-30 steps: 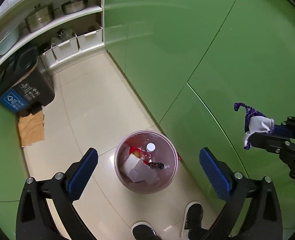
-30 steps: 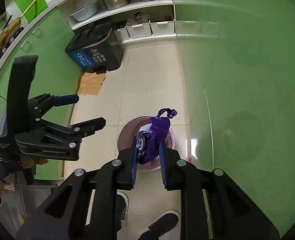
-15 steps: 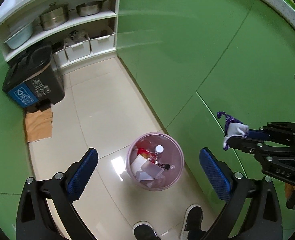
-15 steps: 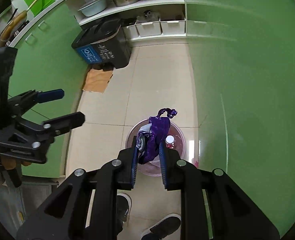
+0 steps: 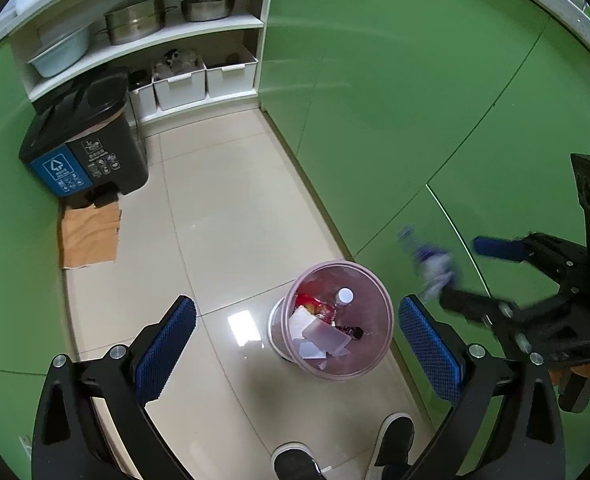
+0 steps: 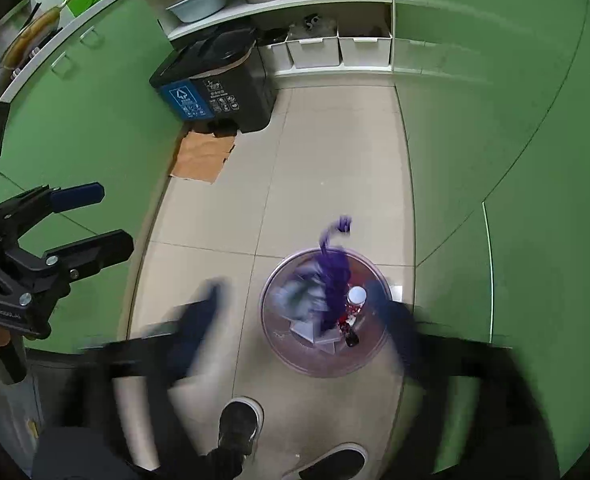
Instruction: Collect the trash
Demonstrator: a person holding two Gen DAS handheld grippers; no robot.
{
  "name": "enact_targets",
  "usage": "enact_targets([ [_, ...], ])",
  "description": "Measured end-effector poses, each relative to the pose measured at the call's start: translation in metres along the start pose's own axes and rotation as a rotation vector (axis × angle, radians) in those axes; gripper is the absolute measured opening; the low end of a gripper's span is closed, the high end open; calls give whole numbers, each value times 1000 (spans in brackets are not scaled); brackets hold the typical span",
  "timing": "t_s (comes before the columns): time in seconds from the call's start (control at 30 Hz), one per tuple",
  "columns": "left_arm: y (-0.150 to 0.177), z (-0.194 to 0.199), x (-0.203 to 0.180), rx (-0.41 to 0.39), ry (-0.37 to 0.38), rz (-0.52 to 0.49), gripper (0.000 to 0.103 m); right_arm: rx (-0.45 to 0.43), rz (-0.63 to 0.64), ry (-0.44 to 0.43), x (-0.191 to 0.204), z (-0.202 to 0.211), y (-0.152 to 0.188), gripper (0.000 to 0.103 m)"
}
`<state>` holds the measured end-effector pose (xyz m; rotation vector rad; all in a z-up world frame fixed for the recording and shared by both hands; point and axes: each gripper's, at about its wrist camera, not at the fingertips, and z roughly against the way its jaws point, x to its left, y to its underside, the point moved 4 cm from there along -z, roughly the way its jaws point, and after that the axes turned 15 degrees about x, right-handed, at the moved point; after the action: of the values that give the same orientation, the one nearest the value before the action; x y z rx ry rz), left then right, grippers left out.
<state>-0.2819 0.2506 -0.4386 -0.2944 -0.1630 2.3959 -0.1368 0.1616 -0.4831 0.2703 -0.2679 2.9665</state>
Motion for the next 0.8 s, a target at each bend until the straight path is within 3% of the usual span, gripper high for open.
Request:
enact_targets([
  [0.07, -1, -1, 1, -1, -3, 2, 97, 10, -13, 9, -2, -4, -1, 100],
  [0.4, 4, 12, -7, 3, -2, -5, 97, 28, -42, 40, -4, 14, 6, 100],
  [0.53, 5, 39, -20, -7, -6, -7, 97, 8, -53, 49, 3, 56, 10, 100],
  [0.8, 2, 134, -58, -49, 6, -31, 97, -57, -85, 50, 20, 175, 19, 100],
])
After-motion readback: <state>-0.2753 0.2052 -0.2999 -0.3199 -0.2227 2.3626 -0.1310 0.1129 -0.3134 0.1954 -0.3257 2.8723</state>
